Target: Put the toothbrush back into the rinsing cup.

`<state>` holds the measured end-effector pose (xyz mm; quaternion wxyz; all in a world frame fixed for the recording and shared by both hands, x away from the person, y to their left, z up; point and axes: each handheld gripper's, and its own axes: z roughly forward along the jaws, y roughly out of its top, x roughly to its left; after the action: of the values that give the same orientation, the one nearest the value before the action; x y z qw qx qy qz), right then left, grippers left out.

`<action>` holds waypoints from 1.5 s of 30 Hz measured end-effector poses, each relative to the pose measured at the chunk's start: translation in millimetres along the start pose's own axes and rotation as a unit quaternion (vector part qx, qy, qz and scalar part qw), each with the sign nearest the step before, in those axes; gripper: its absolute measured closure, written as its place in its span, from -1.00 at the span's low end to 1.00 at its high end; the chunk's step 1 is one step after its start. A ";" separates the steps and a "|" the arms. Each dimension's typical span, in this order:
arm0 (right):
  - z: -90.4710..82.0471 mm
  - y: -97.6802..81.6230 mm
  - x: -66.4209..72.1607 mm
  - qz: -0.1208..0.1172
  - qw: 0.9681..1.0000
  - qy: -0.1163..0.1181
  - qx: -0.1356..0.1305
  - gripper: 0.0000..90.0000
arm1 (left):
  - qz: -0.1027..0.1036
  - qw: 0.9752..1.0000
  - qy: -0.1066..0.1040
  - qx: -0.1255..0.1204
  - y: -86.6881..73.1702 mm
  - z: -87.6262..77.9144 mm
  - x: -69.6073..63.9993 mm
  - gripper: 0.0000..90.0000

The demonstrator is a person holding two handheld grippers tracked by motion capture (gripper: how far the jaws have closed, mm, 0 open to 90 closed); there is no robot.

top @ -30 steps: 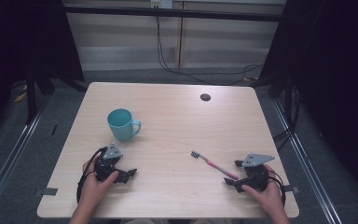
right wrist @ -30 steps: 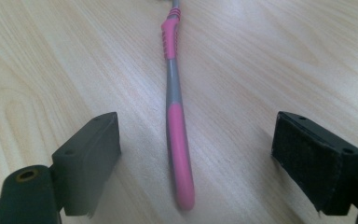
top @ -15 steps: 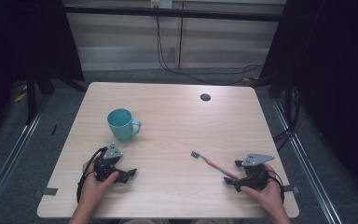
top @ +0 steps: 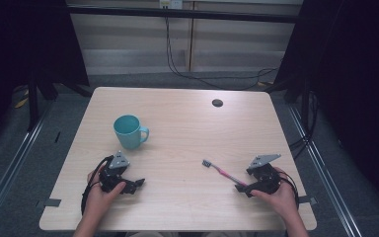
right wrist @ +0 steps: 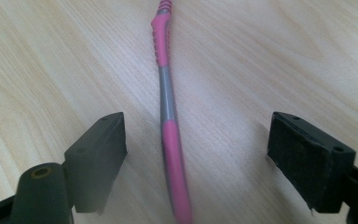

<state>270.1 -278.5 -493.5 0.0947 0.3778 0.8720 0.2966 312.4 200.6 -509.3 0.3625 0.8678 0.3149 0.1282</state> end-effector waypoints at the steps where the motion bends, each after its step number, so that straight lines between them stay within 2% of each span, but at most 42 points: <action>1: -0.7 1.9 -0.4 -0.004 1.000 -0.002 0.003 -0.57 | 0.000 1.000 0.000 0.000 0.0 0.0 0.0 -0.82; 4: -3.4 7.2 -0.9 0.001 1.000 0.006 0.010 -0.52 | 0.000 1.000 0.000 0.000 -0.1 0.0 -0.1 -0.82; 5: -3.3 8.7 -1.9 -0.008 1.000 0.005 0.014 -0.51 | 0.000 1.000 0.000 0.000 -0.1 0.0 -0.1 -0.82; 11: -4.7 18.8 0.6 -0.012 0.999 0.007 0.037 -0.40 | 0.000 1.000 0.000 0.000 -0.1 -0.1 -0.1 -0.82; 15: -5.5 26.0 2.3 -0.027 0.998 0.015 0.054 -0.19 | 0.000 1.000 -0.001 0.000 -0.1 0.0 -0.1 -0.82; 16: -5.4 27.6 2.8 -0.029 0.998 0.017 0.060 -0.19 | 0.000 1.000 -0.001 0.000 -0.1 0.0 -0.1 -0.82; 20: -7.4 33.6 5.8 -0.017 0.997 0.026 0.069 -0.10 | 0.000 1.000 -0.002 0.000 -0.1 0.0 0.0 -0.83; 22: -7.1 39.3 6.9 -0.024 0.996 0.020 0.085 -0.02 | 0.001 1.000 -0.003 0.000 0.0 0.1 0.1 -0.83; 24: -5.6 41.9 6.7 -0.017 0.994 0.028 0.102 0.02 | 0.000 1.000 -0.003 0.000 -0.1 0.1 0.1 -0.83; 25: -5.6 41.9 6.7 -0.017 0.994 0.028 0.102 0.02 | 0.000 1.000 -0.003 0.000 -0.1 0.1 0.1 -0.83; 27: -3.1 45.8 6.7 -0.023 0.992 0.024 0.120 0.07 | 0.000 1.000 -0.003 0.000 -0.1 0.1 0.1 -0.83; 31: 0.0 48.8 6.9 -0.033 0.990 0.021 0.139 0.15 | 0.001 1.000 -0.003 0.000 -0.1 0.1 0.1 -0.83; 36: 0.4 50.0 8.1 -0.030 0.988 0.024 0.150 0.23 | 0.000 1.000 -0.004 0.000 -0.1 0.1 0.1 -0.83; 45: 4.2 50.2 9.1 -0.037 0.984 0.027 0.171 0.40 | 0.000 1.000 -0.004 0.000 0.0 0.1 0.2 -0.83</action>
<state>295.7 -243.1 -466.7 0.0160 0.3472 0.9256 0.1498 312.6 200.7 -509.4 0.3635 0.8684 0.3133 0.1252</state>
